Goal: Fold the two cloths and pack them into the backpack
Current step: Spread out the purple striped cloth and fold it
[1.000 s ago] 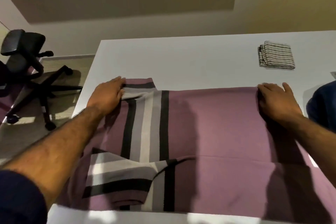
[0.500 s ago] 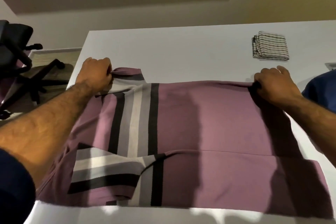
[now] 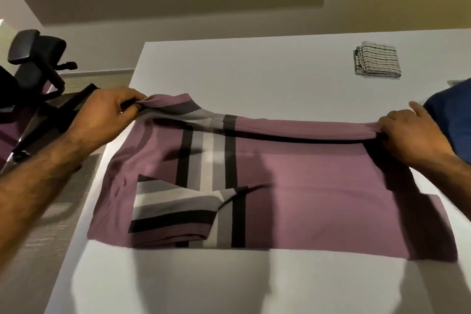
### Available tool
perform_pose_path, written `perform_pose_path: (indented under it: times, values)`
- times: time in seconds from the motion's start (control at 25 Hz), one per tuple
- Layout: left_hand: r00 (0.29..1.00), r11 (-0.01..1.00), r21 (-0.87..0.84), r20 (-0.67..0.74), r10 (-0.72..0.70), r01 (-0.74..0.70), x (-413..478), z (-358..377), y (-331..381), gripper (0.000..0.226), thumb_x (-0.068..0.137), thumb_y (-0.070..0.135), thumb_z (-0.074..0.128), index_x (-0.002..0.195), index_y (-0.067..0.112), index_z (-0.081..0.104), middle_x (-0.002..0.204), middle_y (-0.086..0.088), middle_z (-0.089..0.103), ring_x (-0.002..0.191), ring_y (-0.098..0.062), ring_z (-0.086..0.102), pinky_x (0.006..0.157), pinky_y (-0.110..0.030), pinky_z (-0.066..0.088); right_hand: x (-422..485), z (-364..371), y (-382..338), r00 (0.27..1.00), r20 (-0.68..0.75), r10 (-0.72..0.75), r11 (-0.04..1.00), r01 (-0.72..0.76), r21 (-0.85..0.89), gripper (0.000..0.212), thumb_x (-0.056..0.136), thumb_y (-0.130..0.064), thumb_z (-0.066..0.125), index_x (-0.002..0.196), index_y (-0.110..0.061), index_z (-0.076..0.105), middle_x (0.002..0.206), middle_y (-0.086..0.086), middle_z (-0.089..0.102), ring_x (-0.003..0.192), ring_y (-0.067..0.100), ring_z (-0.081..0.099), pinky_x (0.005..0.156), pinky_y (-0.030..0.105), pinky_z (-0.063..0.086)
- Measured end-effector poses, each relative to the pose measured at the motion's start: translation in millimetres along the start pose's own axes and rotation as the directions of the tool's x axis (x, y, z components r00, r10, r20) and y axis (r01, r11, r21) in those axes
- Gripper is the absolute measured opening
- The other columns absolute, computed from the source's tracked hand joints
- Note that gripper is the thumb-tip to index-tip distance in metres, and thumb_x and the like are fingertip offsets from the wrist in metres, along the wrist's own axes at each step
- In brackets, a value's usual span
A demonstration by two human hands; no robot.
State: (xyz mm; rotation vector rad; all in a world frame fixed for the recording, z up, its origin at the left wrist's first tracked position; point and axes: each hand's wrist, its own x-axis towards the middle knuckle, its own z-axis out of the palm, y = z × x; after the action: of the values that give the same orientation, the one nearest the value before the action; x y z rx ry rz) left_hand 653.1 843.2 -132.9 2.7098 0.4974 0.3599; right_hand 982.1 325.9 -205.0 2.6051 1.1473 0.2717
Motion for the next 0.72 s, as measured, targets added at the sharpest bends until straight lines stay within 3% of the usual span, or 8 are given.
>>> perform_pose_path:
  times: [0.16, 0.28, 0.36, 0.44, 0.48, 0.56, 0.64, 0.72]
  values:
    - [0.997, 0.998, -0.034, 0.043, 0.061, -0.06, -70.0, -21.2, 13.8, 0.03, 0.094, 0.008, 0.065, 0.112, 0.032, 0.07, 0.102, 0.011, 0.071, 0.085, -0.003, 0.065, 0.07, -0.031, 0.053, -46.5, -8.6, -9.1, 1.0, -0.008, -0.012, 1.0, 0.012, -0.027, 0.03, 0.07, -0.01, 0.082, 0.099, -0.012, 0.074, 0.089, 0.015, 0.07, 0.09, 0.038, 0.064, 0.106, 0.055, 0.032]
    - [0.992, 0.99, 0.083, 0.071, 0.106, -0.111, -112.9, -17.8, 18.6, 0.034, 0.086, 0.009, 0.073, 0.114, 0.029, 0.073, 0.104, 0.011, 0.072, 0.089, -0.012, 0.067, 0.073, -0.039, 0.058, -75.0, -8.1, -9.3, 1.0, -0.012, 0.002, 0.999, -0.002, -0.037, 0.036, 0.07, -0.009, 0.082, 0.105, -0.011, 0.072, 0.098, 0.016, 0.071, 0.102, 0.04, 0.062, 0.116, 0.054, 0.023]
    - [0.974, 0.98, 0.101, 0.164, 0.156, -0.174, -138.0, -9.6, 18.0, 0.04, 0.08, 0.008, 0.079, 0.113, 0.029, 0.074, 0.102, 0.008, 0.073, 0.085, -0.015, 0.069, 0.07, -0.036, 0.06, -91.8, -5.3, -14.5, 1.0, 0.01, -0.01, 0.997, 0.011, -0.071, 0.035, 0.07, -0.01, 0.084, 0.103, -0.01, 0.071, 0.101, 0.016, 0.07, 0.104, 0.04, 0.061, 0.117, 0.055, 0.022]
    - [0.919, 0.967, 0.073, 0.338, 0.205, -0.243, -158.0, -3.3, 14.4, 0.029, 0.086, 0.033, 0.074, 0.114, 0.039, 0.068, 0.102, 0.016, 0.068, 0.087, -0.006, 0.068, 0.072, -0.027, 0.061, -105.2, -5.5, -22.5, 0.999, 0.039, -0.008, 0.996, 0.012, -0.093, 0.034, 0.067, -0.008, 0.085, 0.099, -0.01, 0.072, 0.105, 0.016, 0.069, 0.106, 0.04, 0.059, 0.113, 0.059, 0.028]
    - [0.894, 0.962, 0.081, 0.396, 0.208, -0.26, -163.6, -0.1, 11.8, 0.023, 0.093, 0.053, 0.059, 0.113, 0.043, 0.066, 0.105, 0.02, 0.066, 0.091, -0.001, 0.067, 0.075, -0.025, 0.061, -108.5, -9.2, -26.4, 0.998, 0.063, 0.023, 0.994, -0.016, -0.111, 0.034, 0.067, -0.008, 0.084, 0.098, -0.011, 0.072, 0.11, 0.016, 0.068, 0.111, 0.04, 0.057, 0.111, 0.06, 0.03]
    - [0.936, 0.974, 0.08, 0.304, 0.177, -0.21, -160.2, 10.9, 11.3, 0.053, 0.1, 0.066, 0.029, 0.109, 0.035, 0.071, 0.109, 0.015, 0.069, 0.095, 0.001, 0.066, 0.08, -0.024, 0.06, -106.9, -25.4, -41.2, 0.988, 0.099, 0.12, 0.988, -0.11, -0.105, 0.029, 0.072, -0.011, 0.076, 0.101, -0.013, 0.072, 0.12, 0.014, 0.065, 0.12, 0.039, 0.051, 0.11, 0.061, 0.032]
    - [0.984, 0.995, -0.009, 0.148, 0.101, -0.101, -138.5, 33.1, 23.1, 0.054, 0.104, 0.055, 0.031, 0.113, 0.021, 0.072, 0.113, 0.001, 0.073, 0.098, -0.007, 0.067, 0.085, -0.028, 0.056, -92.7, -40.3, -77.7, 0.986, 0.027, 0.164, 0.983, -0.165, 0.076, 0.024, 0.084, -0.013, 0.061, 0.105, -0.012, 0.072, 0.117, 0.016, 0.066, 0.114, 0.037, 0.054, 0.105, 0.058, 0.039]
    - [0.989, 0.995, -0.063, 0.127, 0.082, -0.074, -112.1, 70.2, 41.3, 0.045, 0.105, 0.042, 0.036, 0.124, 0.017, 0.069, 0.131, -0.005, 0.068, 0.118, -0.019, 0.064, 0.102, -0.036, 0.05, -69.1, -51.9, -137.1, 0.983, 0.017, 0.183, 0.927, -0.178, 0.331, 0.032, 0.1, -0.022, 0.047, 0.122, -0.012, 0.067, 0.133, 0.019, 0.062, 0.124, 0.038, 0.053, 0.111, 0.054, 0.038]
